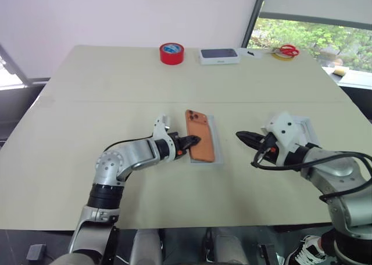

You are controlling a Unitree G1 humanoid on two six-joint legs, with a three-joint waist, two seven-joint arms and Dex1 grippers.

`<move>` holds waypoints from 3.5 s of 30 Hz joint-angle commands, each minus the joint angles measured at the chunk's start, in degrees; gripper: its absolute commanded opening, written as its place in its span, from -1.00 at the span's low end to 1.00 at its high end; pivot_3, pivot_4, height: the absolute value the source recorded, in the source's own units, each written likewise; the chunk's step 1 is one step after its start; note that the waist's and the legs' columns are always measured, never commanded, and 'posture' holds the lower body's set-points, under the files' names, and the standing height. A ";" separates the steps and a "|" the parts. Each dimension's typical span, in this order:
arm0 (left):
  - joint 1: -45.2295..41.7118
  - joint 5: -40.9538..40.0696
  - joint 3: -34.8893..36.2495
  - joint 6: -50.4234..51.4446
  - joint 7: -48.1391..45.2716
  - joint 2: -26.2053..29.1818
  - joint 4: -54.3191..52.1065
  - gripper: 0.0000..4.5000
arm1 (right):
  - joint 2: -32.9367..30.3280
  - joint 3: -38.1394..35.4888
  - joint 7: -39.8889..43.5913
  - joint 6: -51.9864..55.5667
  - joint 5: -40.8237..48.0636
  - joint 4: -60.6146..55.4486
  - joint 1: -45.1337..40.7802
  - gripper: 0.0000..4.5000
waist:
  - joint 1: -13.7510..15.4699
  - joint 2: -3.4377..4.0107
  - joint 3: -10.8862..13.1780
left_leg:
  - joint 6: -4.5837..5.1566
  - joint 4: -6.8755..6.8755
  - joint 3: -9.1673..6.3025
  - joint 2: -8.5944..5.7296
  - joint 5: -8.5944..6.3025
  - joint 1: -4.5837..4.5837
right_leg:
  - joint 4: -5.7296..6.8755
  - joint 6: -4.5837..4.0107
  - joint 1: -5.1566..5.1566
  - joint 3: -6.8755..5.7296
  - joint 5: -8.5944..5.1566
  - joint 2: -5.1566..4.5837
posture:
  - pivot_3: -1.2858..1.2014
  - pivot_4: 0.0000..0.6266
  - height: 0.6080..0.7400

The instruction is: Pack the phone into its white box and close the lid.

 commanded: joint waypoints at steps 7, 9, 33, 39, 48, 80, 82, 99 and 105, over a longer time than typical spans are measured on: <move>-2.92 2.55 0.16 0.65 -3.41 -2.74 0.25 -0.99 | -1.51 -0.22 -2.80 -1.68 1.91 -2.29 0.32 -1.00 | -0.05 0.00 0.00 | 0.01 0.00 0.00 0.00 0.00 0.00 | -0.01 0.00 0.01 0.00 0.00 0.00 | 0.03 -0.52 -0.55; -3.08 2.99 -0.08 1.44 -3.89 -2.88 0.61 -0.79 | -1.63 0.08 -3.23 -1.81 2.20 -2.13 0.25 -1.00 | -0.06 0.00 0.00 | 0.01 0.00 0.00 0.00 0.00 0.00 | -0.01 0.00 0.01 0.00 0.00 0.00 | 0.03 -0.52 -0.55; -9.10 31.01 -6.25 8.27 -34.09 27.32 -12.49 0.48 | -5.34 11.04 -11.71 3.10 -4.14 7.24 -5.74 -1.00 | -0.10 0.13 0.13 | 0.00 -0.05 0.05 -0.02 -0.01 0.01 | -0.13 -0.02 -0.01 0.00 -0.01 -0.04 | 0.03 -0.52 -0.55; -11.37 49.69 -16.67 4.17 -42.36 23.61 -9.49 -0.91 | -2.85 19.24 -15.35 5.47 -8.55 12.73 -12.23 -1.00 | -0.06 0.19 0.19 | 0.00 -0.09 0.09 -0.02 -0.01 0.00 | -0.16 -0.02 -0.04 0.00 -0.01 -0.03 | 0.03 -0.52 -0.55; -13.07 59.63 -20.90 5.46 -52.90 16.44 -8.07 -0.98 | 1.93 27.04 -16.88 6.95 -11.35 15.65 -15.45 -1.00 | -0.18 0.24 0.23 | -0.09 -0.11 0.09 0.00 0.07 -0.01 | -0.16 0.02 -0.05 0.01 0.01 0.03 | 0.03 -0.52 -0.55; -21.16 77.06 -20.55 2.10 -67.65 -7.57 11.76 -0.98 | -12.44 4.50 -10.47 7.95 -7.50 8.39 -5.28 -1.00 | 1.23 0.32 0.27 | 0.20 -0.02 0.06 -0.05 0.01 0.01 | -0.36 0.01 0.17 0.01 0.01 -0.01 | 0.03 -0.52 -0.55; -20.93 77.43 -20.19 2.25 -67.72 -7.42 11.59 -0.98 | -12.79 5.11 -10.52 6.35 -8.32 11.38 -6.40 -1.00 | 1.30 0.32 0.27 | 0.20 -0.03 0.06 -0.05 0.01 0.01 | -0.36 0.01 0.16 0.01 0.01 0.00 | 0.03 -0.52 -0.55; -21.97 81.72 -19.02 -0.65 -67.48 -10.12 14.71 -0.98 | -11.92 10.49 -5.20 0.56 -7.35 15.26 -1.65 -1.00 | 1.31 0.36 0.28 | 0.04 -0.03 0.06 -0.05 0.11 0.02 | -0.33 0.14 0.19 0.01 0.07 0.03 | 0.03 -0.52 -0.55; -23.71 83.11 -20.91 -3.10 -70.38 -13.28 17.51 -0.98 | -11.30 7.22 -6.34 5.06 -6.73 8.13 3.84 -1.00 | 1.35 0.37 0.28 | 0.13 0.00 0.03 -0.05 0.05 0.03 | -0.34 0.04 0.26 0.00 0.02 0.03 | 0.03 -0.52 -0.55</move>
